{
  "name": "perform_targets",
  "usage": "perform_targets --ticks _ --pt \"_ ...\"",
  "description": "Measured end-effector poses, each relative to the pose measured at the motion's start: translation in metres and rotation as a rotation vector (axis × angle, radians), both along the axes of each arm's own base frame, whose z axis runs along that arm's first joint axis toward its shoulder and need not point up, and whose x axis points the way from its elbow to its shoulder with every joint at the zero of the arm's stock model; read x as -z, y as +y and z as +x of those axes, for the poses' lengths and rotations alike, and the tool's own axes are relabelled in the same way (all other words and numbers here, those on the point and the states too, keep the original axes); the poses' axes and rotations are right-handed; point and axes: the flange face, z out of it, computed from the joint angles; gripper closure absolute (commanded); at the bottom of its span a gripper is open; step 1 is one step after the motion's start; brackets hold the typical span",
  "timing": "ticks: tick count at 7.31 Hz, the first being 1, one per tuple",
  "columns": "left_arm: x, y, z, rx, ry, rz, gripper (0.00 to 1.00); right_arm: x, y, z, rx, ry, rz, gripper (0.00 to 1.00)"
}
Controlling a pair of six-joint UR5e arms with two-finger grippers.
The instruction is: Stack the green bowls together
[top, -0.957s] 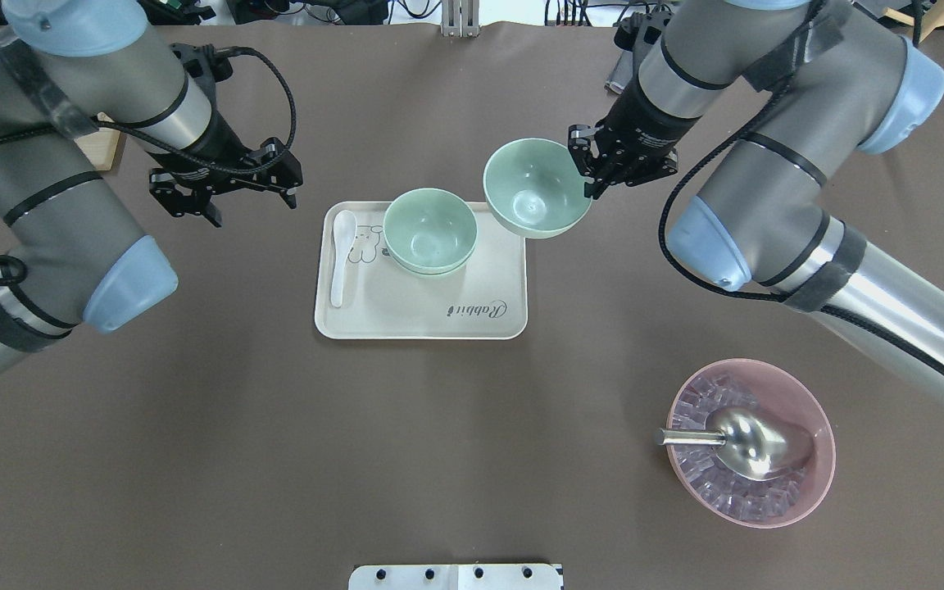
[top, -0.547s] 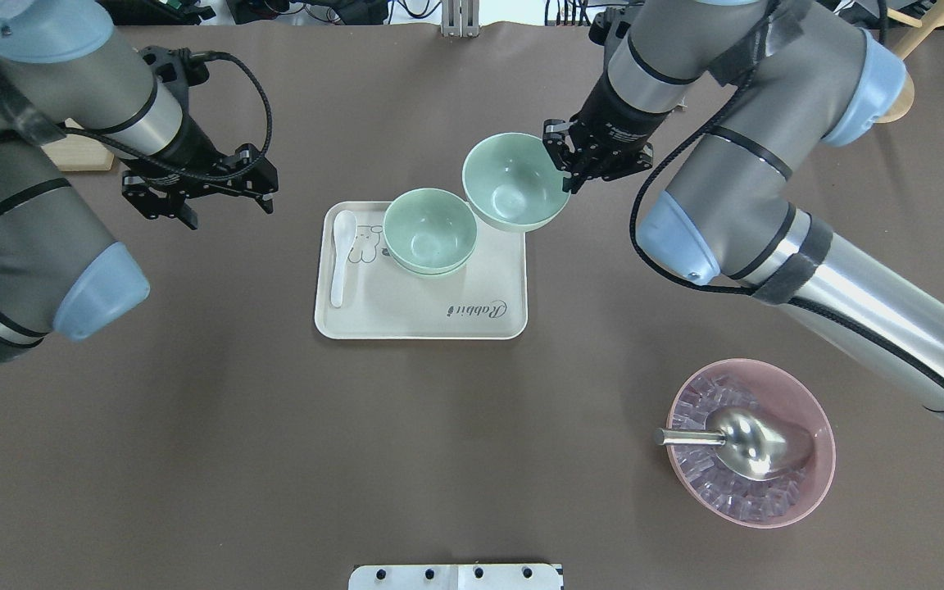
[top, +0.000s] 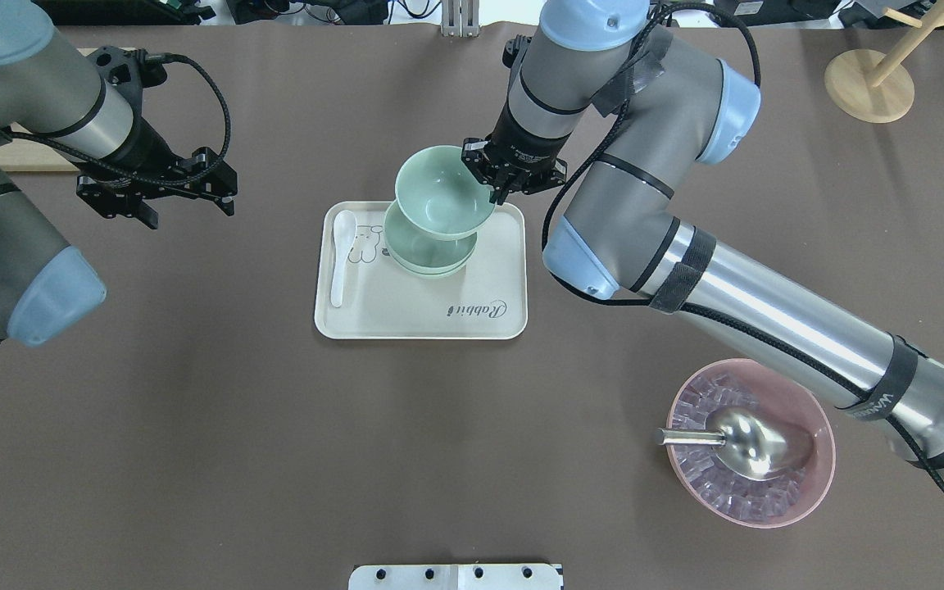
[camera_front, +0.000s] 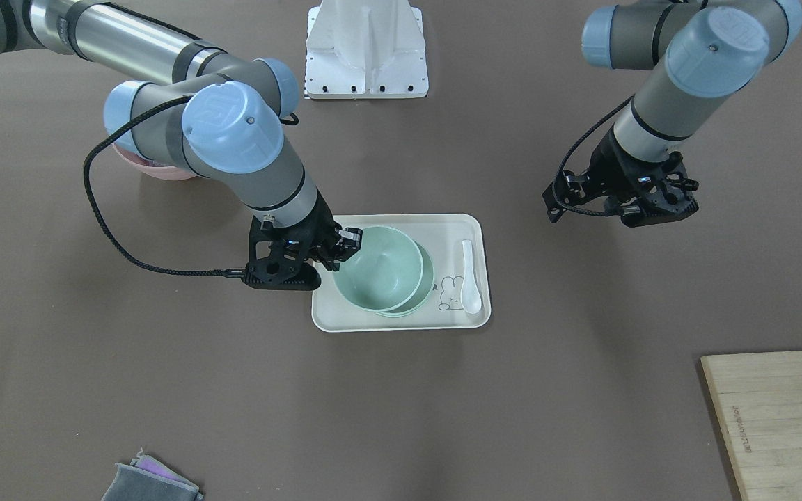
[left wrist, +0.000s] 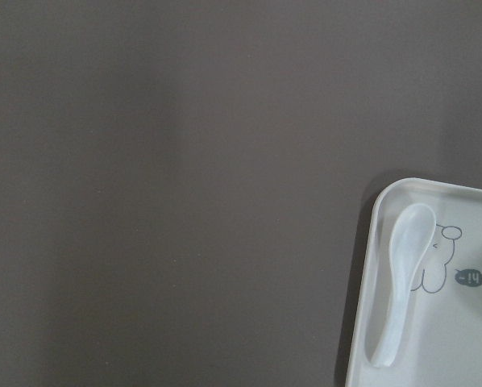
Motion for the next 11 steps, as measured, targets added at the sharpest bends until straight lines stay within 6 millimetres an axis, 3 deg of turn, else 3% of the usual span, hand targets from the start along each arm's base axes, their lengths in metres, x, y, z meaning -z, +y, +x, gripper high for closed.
perform_targets --ticks 4,11 --pt "-0.002 -0.002 0.000 0.001 -0.003 -0.003 0.02 -0.003 0.017 -0.022 0.010 0.016 -0.001 1.00" --pt "-0.010 -0.005 0.004 -0.001 -0.013 -0.016 0.02 -0.010 0.020 -0.037 0.002 0.027 0.014 1.00"
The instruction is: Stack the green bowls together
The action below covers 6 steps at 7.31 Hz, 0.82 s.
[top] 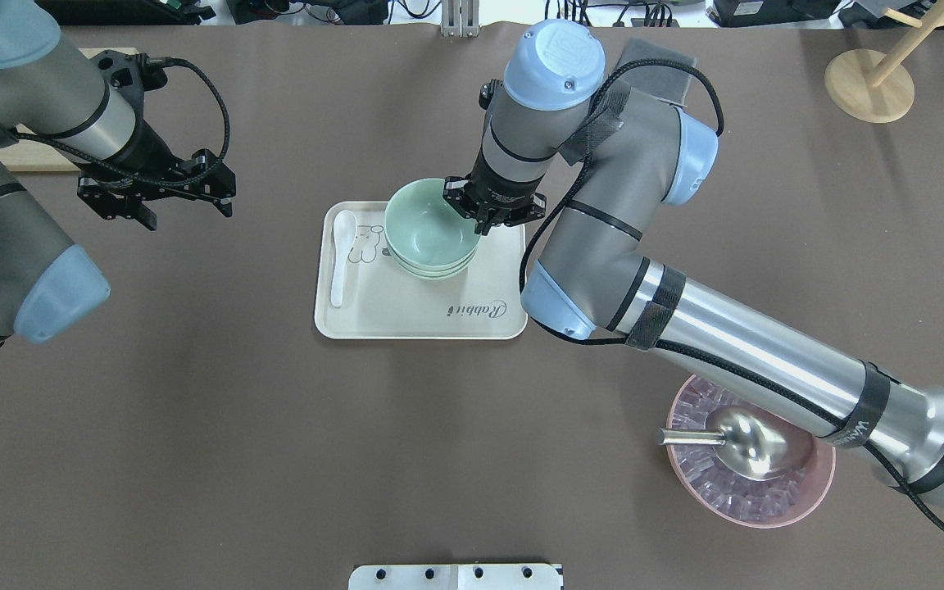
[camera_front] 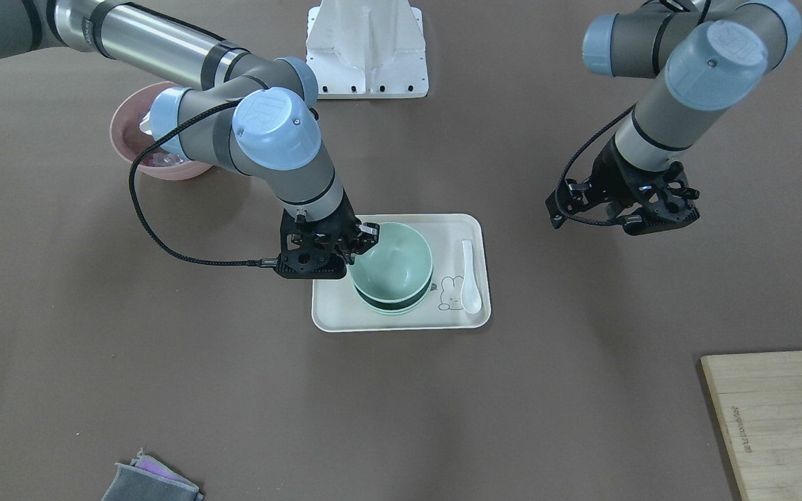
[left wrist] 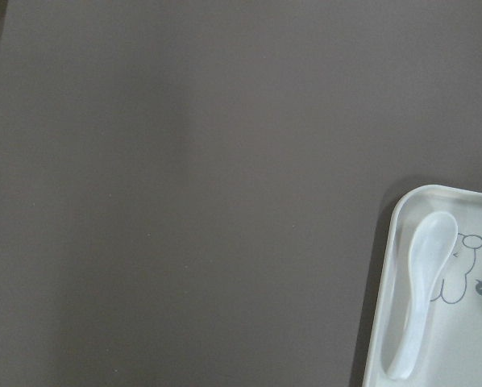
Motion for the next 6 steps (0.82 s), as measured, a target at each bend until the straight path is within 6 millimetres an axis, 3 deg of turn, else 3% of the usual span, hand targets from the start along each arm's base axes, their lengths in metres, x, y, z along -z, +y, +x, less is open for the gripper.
perform_targets --ticks 6 --pt "0.000 0.000 0.003 -0.002 -0.001 -0.005 0.02 -0.003 -0.014 -0.015 -0.012 -0.001 0.010 1.00"
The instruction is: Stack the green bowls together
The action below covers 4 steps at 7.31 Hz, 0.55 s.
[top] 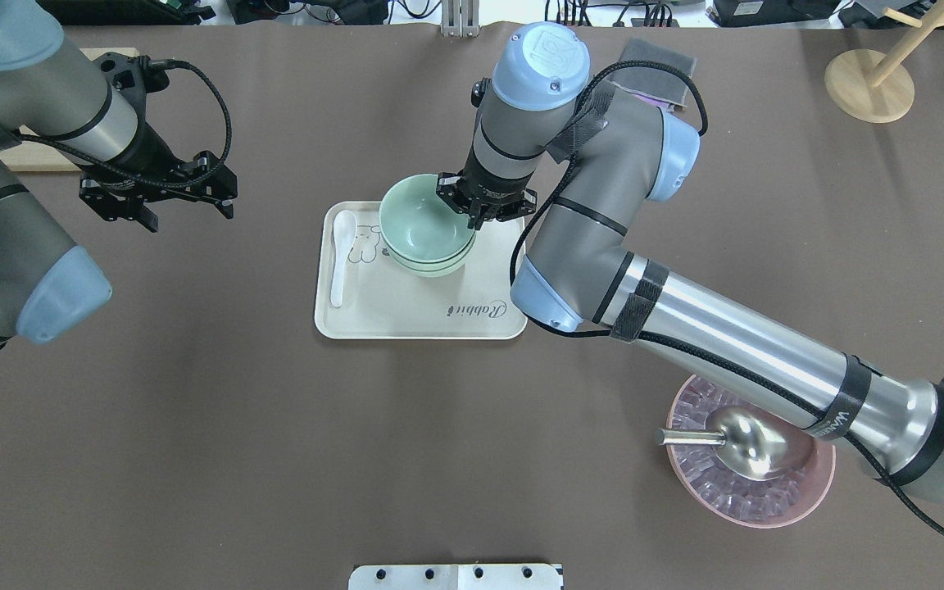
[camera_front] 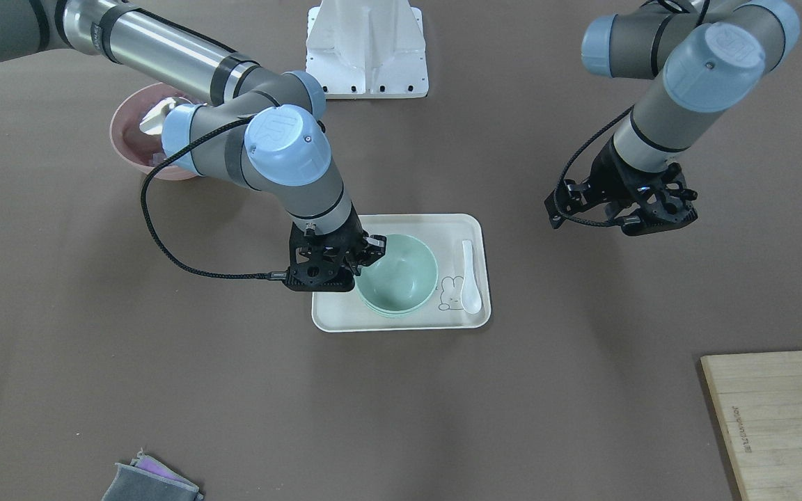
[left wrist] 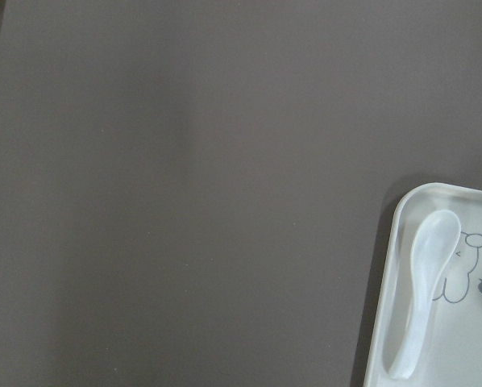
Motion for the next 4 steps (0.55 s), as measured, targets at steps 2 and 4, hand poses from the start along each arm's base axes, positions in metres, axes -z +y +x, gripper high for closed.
perform_targets --ticks 2,4 --pt "0.0013 -0.0012 0.0013 0.002 0.001 -0.002 0.02 -0.0036 -0.0008 -0.0006 -0.001 0.003 -0.001 1.00" --pt "0.0014 -0.0015 0.0016 0.004 0.001 -0.005 0.02 -0.0067 -0.0005 -0.0003 -0.001 0.004 -0.005 1.00"
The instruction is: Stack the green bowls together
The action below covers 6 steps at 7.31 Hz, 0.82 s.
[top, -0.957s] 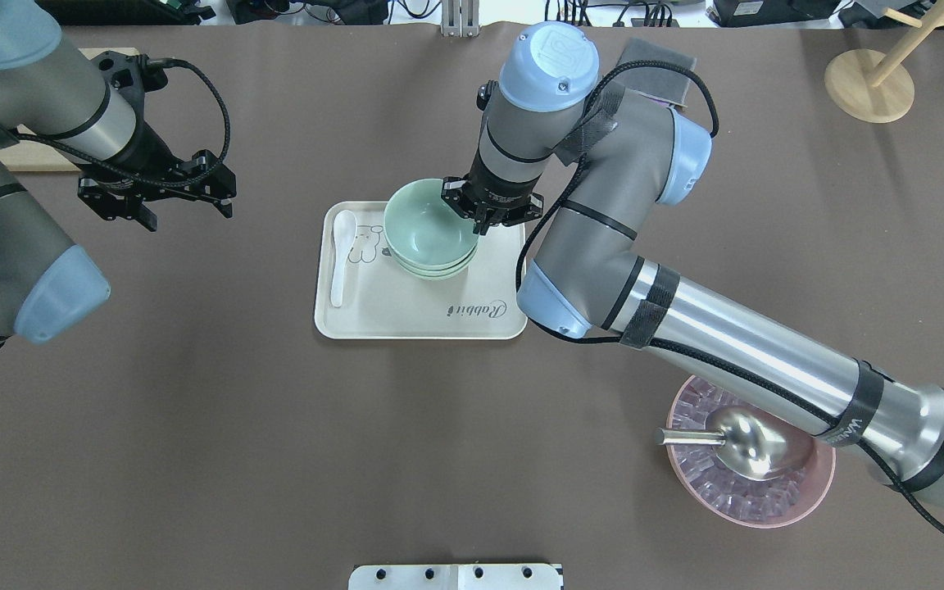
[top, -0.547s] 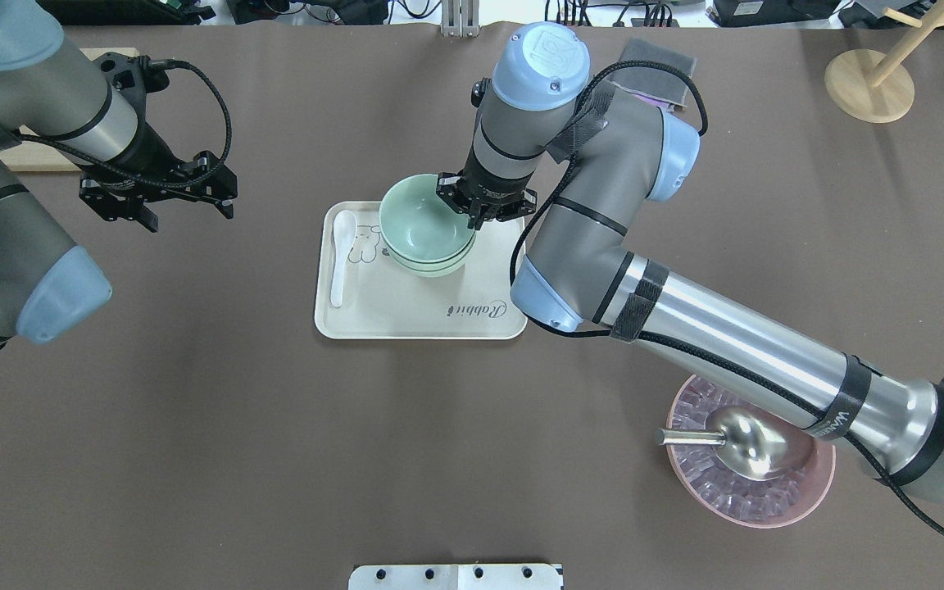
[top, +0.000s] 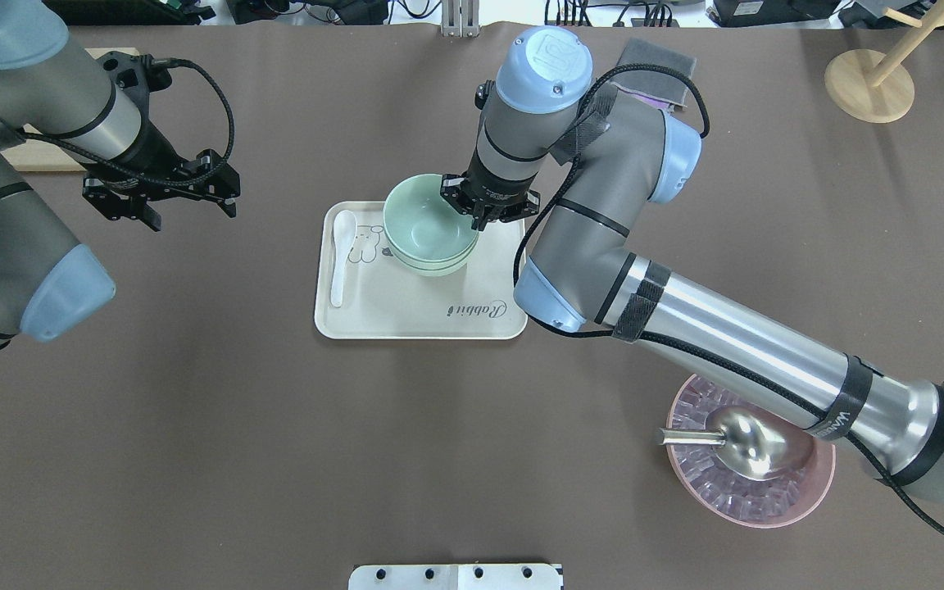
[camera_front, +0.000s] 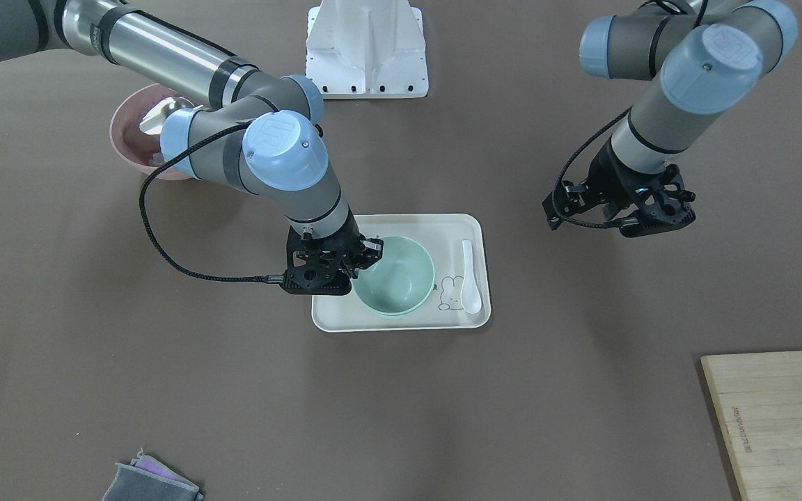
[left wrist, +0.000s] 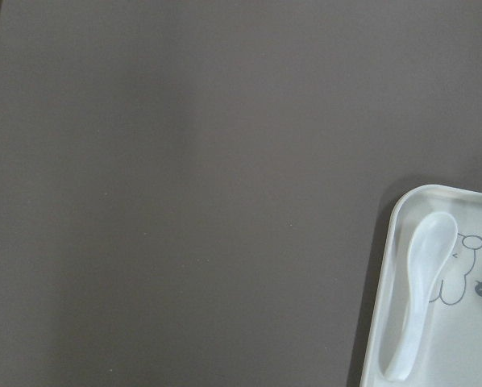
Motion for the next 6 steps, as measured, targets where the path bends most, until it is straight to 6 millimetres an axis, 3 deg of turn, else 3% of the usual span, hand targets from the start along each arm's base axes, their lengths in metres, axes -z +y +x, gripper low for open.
perform_targets --ticks 4,5,6 --pt "0.000 -0.001 0.002 -0.001 0.000 -0.004 0.02 0.001 0.004 0.004 0.007 -0.012 -0.001 0.97" --pt "0.000 -0.001 0.002 0.000 0.000 -0.004 0.02 -0.003 0.009 0.008 0.013 -0.016 0.002 0.01" --pt "0.000 -0.001 0.002 0.000 0.000 -0.004 0.02 -0.008 0.014 0.014 0.018 -0.021 0.008 0.00"
